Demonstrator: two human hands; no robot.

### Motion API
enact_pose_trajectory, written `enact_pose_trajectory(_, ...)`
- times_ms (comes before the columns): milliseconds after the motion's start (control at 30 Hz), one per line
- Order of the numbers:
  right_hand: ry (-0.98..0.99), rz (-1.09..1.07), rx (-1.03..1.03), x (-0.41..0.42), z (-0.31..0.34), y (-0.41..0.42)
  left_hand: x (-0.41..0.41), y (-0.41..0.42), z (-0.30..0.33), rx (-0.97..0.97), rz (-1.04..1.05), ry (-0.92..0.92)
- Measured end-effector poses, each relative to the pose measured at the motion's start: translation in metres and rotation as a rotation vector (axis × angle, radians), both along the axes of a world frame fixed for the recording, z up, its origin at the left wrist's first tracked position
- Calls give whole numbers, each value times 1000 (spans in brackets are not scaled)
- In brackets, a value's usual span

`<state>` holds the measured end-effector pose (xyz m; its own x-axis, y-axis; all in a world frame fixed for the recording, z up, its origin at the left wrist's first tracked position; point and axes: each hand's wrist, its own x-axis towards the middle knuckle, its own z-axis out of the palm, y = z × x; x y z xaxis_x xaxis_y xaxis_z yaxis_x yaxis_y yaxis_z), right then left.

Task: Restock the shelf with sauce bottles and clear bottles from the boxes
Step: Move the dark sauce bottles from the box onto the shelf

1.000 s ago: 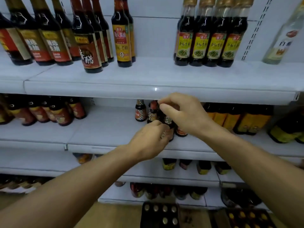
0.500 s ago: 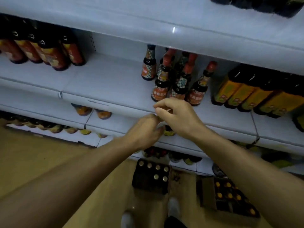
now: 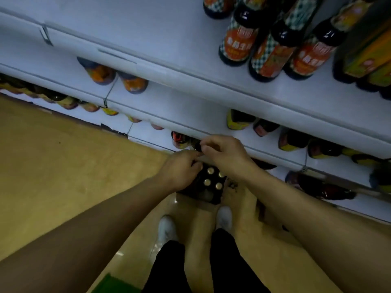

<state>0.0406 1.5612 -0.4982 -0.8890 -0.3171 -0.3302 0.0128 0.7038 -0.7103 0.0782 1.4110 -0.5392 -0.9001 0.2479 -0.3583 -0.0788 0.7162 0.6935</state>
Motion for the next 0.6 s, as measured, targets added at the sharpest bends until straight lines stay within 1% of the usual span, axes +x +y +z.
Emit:
enact_pose_trajectory(233,-110,-15,125,10,-116,25,12,13,-98,-54,76,-235)
enact_pose_trajectory(367,-153,-20,183,15,-193,42,18,29,-164,-18,109,-293)
enact_pose_trajectory(433,-192,-20,196,16,-230,49,19,37,-196,-7,161,-340)
enact_pose_trajectory(600,-245,67,273,12,-317,62,20,51,-274,2,272,-470)
